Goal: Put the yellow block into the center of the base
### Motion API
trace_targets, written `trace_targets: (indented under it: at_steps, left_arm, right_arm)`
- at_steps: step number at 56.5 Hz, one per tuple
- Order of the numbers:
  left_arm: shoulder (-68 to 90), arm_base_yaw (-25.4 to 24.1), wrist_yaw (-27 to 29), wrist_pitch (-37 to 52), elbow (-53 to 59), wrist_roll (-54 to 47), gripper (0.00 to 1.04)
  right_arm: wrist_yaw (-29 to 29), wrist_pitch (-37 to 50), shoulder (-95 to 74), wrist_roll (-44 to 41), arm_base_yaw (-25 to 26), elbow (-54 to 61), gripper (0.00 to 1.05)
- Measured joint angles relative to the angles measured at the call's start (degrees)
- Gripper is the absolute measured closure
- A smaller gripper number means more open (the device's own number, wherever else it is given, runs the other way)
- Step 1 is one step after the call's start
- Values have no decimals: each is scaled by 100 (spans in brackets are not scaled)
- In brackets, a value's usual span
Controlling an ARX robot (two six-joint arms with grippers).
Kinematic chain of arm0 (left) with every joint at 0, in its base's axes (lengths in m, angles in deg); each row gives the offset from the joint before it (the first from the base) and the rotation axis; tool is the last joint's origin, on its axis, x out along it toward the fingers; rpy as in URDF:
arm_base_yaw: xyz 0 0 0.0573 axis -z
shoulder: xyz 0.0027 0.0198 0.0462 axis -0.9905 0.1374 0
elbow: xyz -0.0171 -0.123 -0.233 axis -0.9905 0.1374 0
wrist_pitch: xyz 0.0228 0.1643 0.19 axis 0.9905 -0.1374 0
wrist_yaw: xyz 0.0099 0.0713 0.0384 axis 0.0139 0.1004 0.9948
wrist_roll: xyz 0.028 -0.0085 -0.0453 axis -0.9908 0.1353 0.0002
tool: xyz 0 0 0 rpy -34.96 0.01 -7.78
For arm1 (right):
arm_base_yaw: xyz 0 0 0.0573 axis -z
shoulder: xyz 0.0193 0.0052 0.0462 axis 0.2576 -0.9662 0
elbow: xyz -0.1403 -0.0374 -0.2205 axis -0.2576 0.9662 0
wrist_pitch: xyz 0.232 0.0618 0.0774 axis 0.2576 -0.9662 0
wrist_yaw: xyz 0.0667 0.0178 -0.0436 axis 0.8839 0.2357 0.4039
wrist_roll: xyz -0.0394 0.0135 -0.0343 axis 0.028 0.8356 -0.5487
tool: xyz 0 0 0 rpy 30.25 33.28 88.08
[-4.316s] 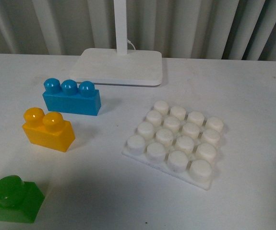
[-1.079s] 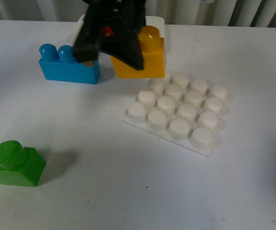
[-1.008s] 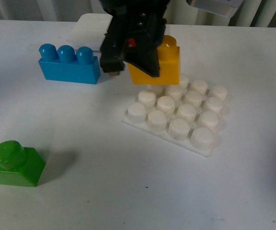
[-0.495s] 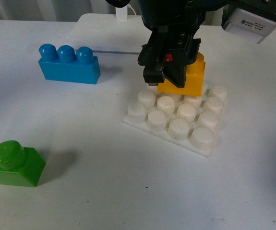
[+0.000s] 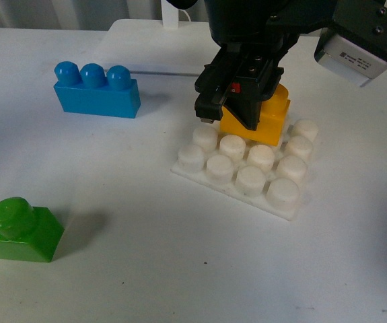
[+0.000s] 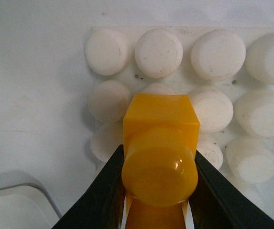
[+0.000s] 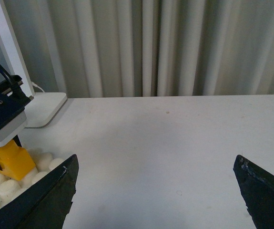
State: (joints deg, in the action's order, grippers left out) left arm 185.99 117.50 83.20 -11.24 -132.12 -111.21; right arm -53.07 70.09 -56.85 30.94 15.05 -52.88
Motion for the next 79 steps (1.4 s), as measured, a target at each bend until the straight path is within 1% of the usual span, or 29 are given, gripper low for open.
trace_targets:
  at_steps: [18, 37, 47, 51, 58, 63, 69, 73, 77, 79]
  left_arm:
    - [210, 57, 238, 15, -55, -153, 73]
    - [238, 96, 195, 149, -26, -57, 73]
    - [225, 57, 76, 212, -79, 120, 45]
    - [170, 28, -11, 271, -79, 188, 36]
    - [-131, -35, -221, 557, 46, 409, 18]
    - [-568, -116, -304, 903, 350, 577, 5]
    - [-1187, -243, -612, 1484, 920, 911, 7]
    - [-1805, -385, -916, 2249, 1648, 1292, 6]
    - [-2295, -522, -931, 2964, 2317, 1646, 6]
    - [-2640, -621, -903, 3512, 2820, 1867, 6]
  right_arm:
    - [0, 0, 0, 0, 0, 0, 9]
    - [0, 0, 0, 0, 0, 0, 9]
    - [0, 0, 0, 0, 0, 0, 9]
    - [0, 0, 0, 0, 0, 0, 9]
    - [0, 0, 0, 0, 0, 0, 9]
    - [0, 0, 0, 0, 0, 0, 9]
    - [0, 0, 0, 0, 0, 0, 9]
    - [0, 0, 0, 0, 0, 0, 9]
    - [0, 0, 0, 0, 0, 0, 9]
    - [0, 0, 0, 0, 0, 0, 9]
